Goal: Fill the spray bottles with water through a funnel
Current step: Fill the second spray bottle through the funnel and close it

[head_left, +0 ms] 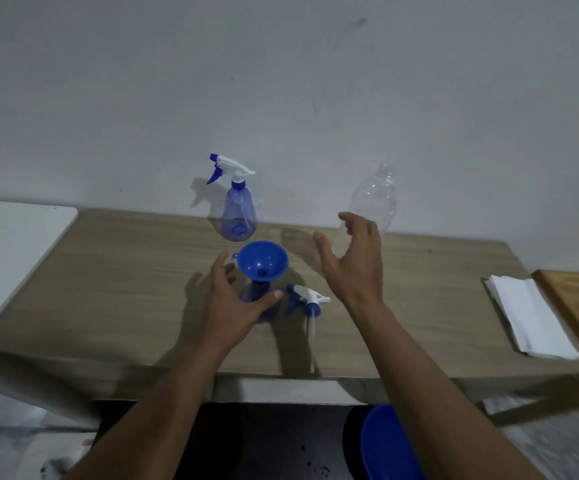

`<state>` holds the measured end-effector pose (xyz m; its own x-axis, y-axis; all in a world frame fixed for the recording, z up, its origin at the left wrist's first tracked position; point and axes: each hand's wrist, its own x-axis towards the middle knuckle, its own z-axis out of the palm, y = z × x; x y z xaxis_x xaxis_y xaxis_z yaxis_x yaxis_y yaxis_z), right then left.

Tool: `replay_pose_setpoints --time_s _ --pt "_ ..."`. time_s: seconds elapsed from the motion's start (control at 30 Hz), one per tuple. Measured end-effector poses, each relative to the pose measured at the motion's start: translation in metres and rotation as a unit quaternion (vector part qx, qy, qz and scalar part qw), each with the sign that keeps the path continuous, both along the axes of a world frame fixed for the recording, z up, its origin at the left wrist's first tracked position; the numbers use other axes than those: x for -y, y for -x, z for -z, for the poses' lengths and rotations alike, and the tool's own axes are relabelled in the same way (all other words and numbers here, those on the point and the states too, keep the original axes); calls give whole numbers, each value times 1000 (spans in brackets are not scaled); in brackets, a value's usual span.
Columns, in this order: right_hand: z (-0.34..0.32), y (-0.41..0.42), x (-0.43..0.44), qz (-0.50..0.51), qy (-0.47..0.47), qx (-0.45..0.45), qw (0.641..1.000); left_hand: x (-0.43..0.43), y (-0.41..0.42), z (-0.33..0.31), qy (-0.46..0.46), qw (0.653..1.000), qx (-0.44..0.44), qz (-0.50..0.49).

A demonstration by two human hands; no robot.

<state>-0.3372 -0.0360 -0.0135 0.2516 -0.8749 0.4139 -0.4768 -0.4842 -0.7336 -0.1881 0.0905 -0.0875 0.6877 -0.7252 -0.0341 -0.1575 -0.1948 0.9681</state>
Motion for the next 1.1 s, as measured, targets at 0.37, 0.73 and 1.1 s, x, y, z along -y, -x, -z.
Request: replay_pose_setpoints --time_s 0.37,0.73,1.1 --pt "19 17 74 111 -127 93 981 6 8 -34 3 999 43 26" --pt "43 14 95 76 -168 140 973 4 1 -38 0 998 44 47" --pt "-10 38 72 -7 -74 88 993 6 -5 -42 -24 994 84 68"
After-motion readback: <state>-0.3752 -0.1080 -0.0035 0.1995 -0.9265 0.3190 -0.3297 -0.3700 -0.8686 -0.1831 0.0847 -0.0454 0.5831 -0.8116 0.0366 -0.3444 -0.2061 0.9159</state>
